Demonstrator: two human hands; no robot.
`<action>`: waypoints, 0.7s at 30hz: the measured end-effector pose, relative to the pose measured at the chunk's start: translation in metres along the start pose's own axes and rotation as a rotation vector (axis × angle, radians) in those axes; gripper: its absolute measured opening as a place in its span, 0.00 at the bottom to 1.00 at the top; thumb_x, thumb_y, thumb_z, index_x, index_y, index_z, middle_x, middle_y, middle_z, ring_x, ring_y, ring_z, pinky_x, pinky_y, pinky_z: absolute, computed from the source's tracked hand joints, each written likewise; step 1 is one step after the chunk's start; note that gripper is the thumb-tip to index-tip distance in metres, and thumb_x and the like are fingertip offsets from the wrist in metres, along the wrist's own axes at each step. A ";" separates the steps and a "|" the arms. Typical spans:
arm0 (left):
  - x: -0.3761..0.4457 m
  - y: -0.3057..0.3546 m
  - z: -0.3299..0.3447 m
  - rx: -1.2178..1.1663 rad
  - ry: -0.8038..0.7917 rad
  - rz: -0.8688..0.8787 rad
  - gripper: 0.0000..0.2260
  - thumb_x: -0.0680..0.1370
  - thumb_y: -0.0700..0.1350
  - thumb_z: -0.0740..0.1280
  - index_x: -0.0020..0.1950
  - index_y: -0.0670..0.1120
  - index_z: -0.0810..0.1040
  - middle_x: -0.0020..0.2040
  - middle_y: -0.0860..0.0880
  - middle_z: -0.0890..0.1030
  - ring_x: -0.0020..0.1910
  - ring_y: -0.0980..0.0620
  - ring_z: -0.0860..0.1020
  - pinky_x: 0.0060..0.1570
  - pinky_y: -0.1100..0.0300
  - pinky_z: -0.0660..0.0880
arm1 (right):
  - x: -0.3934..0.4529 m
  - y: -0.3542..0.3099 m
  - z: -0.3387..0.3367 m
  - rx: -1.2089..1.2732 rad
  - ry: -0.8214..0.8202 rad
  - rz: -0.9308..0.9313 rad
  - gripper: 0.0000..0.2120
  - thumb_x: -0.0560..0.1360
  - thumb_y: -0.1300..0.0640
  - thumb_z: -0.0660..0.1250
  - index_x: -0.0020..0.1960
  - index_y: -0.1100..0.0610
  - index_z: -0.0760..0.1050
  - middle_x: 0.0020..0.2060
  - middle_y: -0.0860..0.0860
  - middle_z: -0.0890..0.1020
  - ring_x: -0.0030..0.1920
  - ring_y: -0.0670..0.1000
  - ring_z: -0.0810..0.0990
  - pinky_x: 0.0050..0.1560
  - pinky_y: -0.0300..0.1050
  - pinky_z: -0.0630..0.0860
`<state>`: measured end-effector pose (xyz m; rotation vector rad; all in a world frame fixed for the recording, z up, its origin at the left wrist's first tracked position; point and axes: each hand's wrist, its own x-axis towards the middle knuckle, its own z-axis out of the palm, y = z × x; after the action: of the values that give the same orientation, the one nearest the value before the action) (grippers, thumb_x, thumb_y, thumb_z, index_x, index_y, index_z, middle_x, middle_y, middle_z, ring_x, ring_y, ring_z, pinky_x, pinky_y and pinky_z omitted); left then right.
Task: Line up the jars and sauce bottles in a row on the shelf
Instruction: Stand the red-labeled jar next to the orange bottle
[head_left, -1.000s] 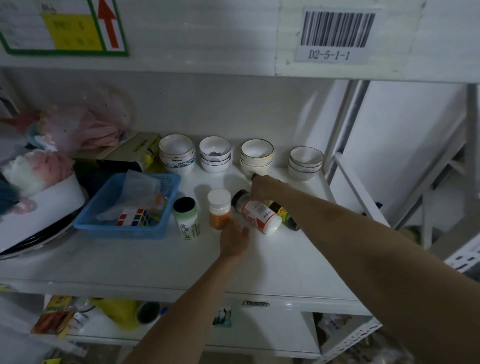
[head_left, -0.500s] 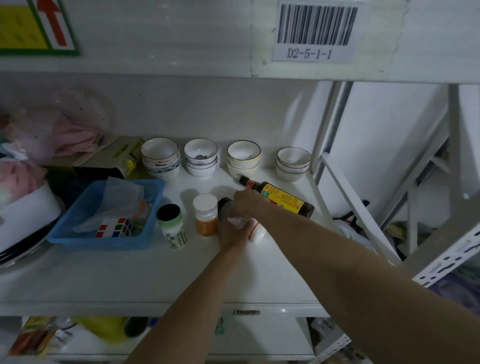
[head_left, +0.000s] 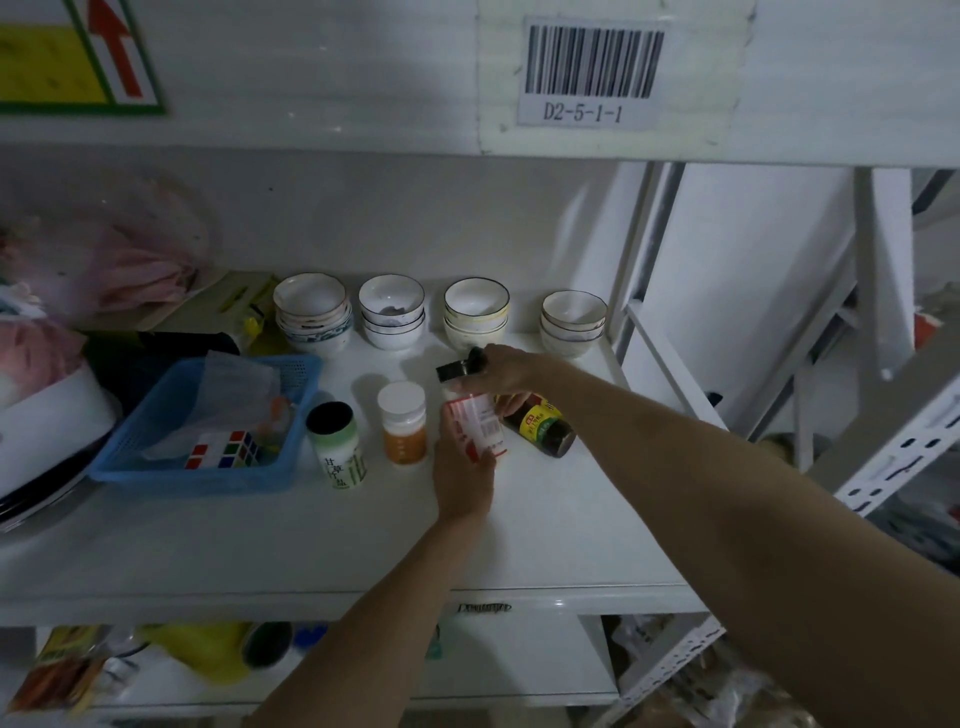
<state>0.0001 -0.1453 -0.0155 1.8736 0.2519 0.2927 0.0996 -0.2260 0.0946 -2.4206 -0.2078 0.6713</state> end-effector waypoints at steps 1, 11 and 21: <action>-0.001 -0.003 0.001 0.033 0.014 0.026 0.31 0.73 0.44 0.67 0.74 0.49 0.60 0.61 0.44 0.79 0.57 0.45 0.80 0.55 0.50 0.79 | -0.002 -0.002 -0.002 0.021 0.001 0.015 0.28 0.73 0.41 0.70 0.61 0.62 0.72 0.51 0.58 0.82 0.44 0.58 0.85 0.40 0.46 0.84; -0.014 -0.008 -0.008 0.109 0.014 0.156 0.28 0.76 0.32 0.61 0.74 0.46 0.61 0.71 0.46 0.73 0.69 0.48 0.72 0.68 0.49 0.72 | -0.013 -0.012 -0.001 -0.050 0.102 0.046 0.32 0.71 0.42 0.72 0.65 0.59 0.65 0.59 0.59 0.75 0.49 0.61 0.84 0.48 0.54 0.84; -0.016 -0.014 -0.010 0.215 -0.027 0.070 0.32 0.75 0.31 0.64 0.76 0.43 0.57 0.75 0.43 0.67 0.73 0.45 0.67 0.71 0.48 0.67 | -0.006 -0.018 0.003 -0.095 -0.008 -0.031 0.31 0.70 0.53 0.73 0.67 0.56 0.61 0.62 0.59 0.74 0.56 0.59 0.81 0.53 0.54 0.83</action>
<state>-0.0184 -0.1375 -0.0267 2.1006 0.2056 0.2971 0.0935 -0.2116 0.1061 -2.5002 -0.2861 0.6709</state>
